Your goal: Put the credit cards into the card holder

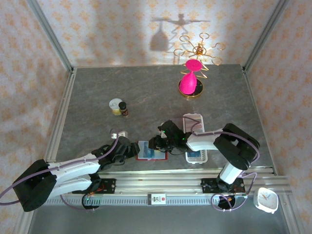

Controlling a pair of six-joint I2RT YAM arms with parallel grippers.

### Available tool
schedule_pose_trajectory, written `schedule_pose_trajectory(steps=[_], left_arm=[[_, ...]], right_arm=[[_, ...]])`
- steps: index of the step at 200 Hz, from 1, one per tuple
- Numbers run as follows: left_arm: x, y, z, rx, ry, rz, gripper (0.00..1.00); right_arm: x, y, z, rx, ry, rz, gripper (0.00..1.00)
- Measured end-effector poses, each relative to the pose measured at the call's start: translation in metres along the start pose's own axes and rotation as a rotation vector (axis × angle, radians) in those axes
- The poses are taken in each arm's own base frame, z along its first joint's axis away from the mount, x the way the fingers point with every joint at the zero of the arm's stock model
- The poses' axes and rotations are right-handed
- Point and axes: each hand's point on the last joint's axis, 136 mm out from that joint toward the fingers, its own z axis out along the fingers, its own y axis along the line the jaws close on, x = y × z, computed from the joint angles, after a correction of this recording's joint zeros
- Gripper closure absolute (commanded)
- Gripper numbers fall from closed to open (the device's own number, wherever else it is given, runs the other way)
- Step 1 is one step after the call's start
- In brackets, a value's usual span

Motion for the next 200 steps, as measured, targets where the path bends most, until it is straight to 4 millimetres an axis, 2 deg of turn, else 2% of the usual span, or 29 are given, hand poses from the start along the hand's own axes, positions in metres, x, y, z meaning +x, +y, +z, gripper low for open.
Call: schedule_pose_trajectory(steps=[52,100,200], left_arm=[[0.0,0.0,0.001,0.001,0.005,-0.005,0.55],[0.0,-0.002,0.003,0.01,0.003,-0.007,0.55],[-0.001,-0.005,0.005,0.051,-0.01,-0.03,0.58]], right_arm=[[0.003,-0.006,0.001,0.031,0.007,-0.009,0.82],[0.007,0.007,0.011,0.021,0.027,-0.034,0.84],[0.009,0.015,0.021,-0.025,0.035,-0.015,0.89]])
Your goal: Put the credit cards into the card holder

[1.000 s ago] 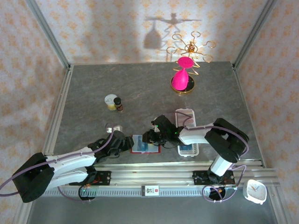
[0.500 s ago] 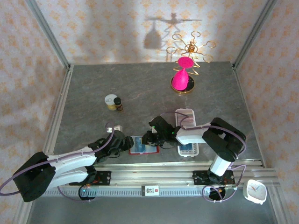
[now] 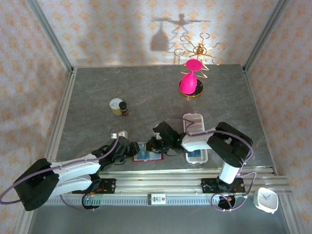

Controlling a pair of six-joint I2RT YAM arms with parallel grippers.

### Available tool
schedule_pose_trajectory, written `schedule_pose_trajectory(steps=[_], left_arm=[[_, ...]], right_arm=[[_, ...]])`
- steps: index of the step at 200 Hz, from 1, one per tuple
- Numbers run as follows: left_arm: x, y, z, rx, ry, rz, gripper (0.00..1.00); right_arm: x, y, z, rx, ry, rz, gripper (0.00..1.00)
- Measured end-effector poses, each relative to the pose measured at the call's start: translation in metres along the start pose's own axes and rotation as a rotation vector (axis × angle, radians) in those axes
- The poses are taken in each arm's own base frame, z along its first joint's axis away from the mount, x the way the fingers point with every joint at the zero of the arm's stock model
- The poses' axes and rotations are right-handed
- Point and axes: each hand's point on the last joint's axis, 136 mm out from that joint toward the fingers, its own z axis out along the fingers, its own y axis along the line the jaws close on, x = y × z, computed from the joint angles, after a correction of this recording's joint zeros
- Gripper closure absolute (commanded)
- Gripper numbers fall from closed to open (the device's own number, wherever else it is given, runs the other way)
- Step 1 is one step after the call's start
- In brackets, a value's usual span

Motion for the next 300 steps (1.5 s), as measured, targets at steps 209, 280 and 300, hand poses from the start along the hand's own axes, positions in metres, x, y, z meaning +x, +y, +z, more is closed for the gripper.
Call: schedule_pose_trajectory(steps=[209,280,300], left_arm=[[0.005,-0.017,0.002,0.156,0.021,-0.093,0.72],[0.013,-0.017,-0.004,0.173,0.059,-0.117,0.71],[0.013,-0.016,-0.003,0.171,0.059,-0.117,0.71]], right_arm=[[0.001,-0.005,0.0,-0.026,-0.042,0.089,1.0],[0.003,-0.005,-0.002,-0.044,-0.06,0.117,0.99],[0.004,-0.004,-0.002,-0.047,-0.057,0.114,0.98]])
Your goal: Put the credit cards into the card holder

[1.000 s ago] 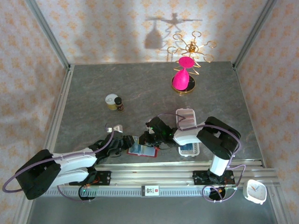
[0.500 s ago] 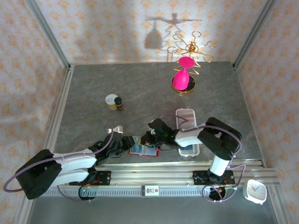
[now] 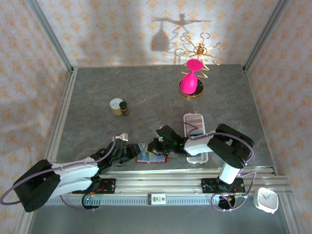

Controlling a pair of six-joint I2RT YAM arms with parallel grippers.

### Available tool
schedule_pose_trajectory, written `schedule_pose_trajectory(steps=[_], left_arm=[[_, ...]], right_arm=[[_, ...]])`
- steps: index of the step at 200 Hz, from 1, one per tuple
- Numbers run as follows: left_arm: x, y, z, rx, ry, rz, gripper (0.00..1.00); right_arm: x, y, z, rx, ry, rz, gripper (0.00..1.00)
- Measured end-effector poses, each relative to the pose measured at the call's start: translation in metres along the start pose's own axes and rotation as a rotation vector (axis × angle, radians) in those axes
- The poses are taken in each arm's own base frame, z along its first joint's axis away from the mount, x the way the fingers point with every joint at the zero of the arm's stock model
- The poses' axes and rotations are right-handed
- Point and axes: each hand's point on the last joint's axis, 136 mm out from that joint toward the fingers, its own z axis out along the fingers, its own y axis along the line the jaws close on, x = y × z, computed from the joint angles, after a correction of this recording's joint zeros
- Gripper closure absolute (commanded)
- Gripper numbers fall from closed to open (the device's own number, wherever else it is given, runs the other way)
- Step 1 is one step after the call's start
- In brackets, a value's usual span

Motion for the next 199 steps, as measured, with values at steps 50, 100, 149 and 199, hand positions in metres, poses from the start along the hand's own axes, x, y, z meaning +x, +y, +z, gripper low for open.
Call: schedule_pose_trajectory(steps=[50,100,149,199], left_arm=[[0.001,0.007,0.0,-0.028,0.004,0.014,0.91],[0.007,0.0,-0.002,-0.004,0.025,0.041,1.0],[0.011,0.001,-0.008,-0.013,0.043,0.053,1.0],[0.008,-0.004,-0.014,-0.018,0.039,0.071,1.0]], right_arm=[[0.002,0.0,0.0,-0.002,0.002,-0.004,0.93],[-0.003,0.001,-0.011,0.03,-0.05,-0.049,0.72],[-0.018,-0.001,-0.04,0.157,-0.155,-0.112,0.63],[-0.022,-0.026,-0.07,0.319,-0.219,-0.148,0.6]])
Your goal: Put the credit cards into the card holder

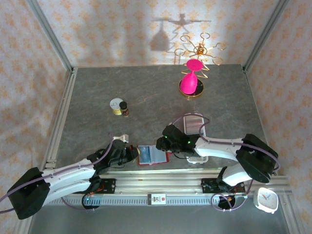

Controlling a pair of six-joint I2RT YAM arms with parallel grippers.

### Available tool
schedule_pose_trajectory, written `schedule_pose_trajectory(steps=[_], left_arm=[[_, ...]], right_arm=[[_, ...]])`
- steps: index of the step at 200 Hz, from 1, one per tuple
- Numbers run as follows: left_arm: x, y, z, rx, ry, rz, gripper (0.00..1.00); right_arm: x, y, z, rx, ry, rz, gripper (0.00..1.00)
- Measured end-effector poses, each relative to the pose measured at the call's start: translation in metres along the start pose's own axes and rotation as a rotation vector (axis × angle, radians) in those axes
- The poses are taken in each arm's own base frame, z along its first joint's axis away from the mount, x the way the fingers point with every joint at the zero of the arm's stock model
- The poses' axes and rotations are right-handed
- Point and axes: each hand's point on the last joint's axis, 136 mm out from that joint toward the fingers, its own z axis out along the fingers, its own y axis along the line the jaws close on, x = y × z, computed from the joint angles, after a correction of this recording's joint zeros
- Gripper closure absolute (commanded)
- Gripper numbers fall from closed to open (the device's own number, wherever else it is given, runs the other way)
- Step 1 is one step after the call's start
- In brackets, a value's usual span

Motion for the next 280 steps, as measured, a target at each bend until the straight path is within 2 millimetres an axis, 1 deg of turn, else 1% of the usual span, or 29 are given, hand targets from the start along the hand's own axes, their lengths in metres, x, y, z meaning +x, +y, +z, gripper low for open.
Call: schedule_pose_trajectory(steps=[64,110,128,142,169,197,206,217,230,244,263,280], left_arm=[[-0.004,0.001,-0.005,-0.036,-0.009,0.021,1.0],[-0.006,0.001,-0.007,-0.061,-0.013,0.032,1.0],[-0.007,0.0,-0.007,-0.062,-0.012,0.039,1.0],[-0.007,0.0,-0.007,-0.063,-0.011,0.043,1.0],[-0.006,0.001,-0.008,-0.069,-0.008,0.046,1.0],[-0.006,0.001,-0.009,-0.07,-0.008,0.046,1.0],[-0.007,0.0,-0.01,-0.066,-0.01,0.046,1.0],[-0.007,-0.001,-0.01,-0.064,-0.01,0.046,1.0],[-0.007,0.0,-0.011,-0.067,-0.009,0.046,1.0],[-0.007,0.0,-0.011,-0.068,-0.009,0.046,1.0],[-0.007,-0.001,-0.012,-0.065,-0.01,0.046,1.0],[-0.008,-0.005,-0.013,-0.05,-0.013,0.044,0.99]], right_arm=[[0.003,-0.035,-0.02,0.159,-0.007,-0.071,0.52],[0.008,-0.051,-0.029,0.227,0.011,-0.096,0.51],[0.008,-0.052,-0.032,0.226,0.009,-0.098,0.53],[0.007,-0.049,-0.034,0.216,0.004,-0.097,0.58],[0.008,-0.047,-0.033,0.2,0.007,-0.095,0.72],[0.012,-0.048,-0.032,0.189,0.022,-0.095,0.76],[0.013,-0.049,-0.031,0.19,0.025,-0.097,0.8],[0.014,-0.05,-0.031,0.19,0.028,-0.093,0.82],[0.016,-0.05,-0.031,0.187,0.035,-0.091,0.88],[0.017,-0.049,-0.03,0.174,0.037,-0.087,1.0],[0.017,-0.045,-0.031,0.152,0.035,-0.082,1.0],[0.018,-0.041,-0.031,0.123,0.033,-0.076,1.0]])
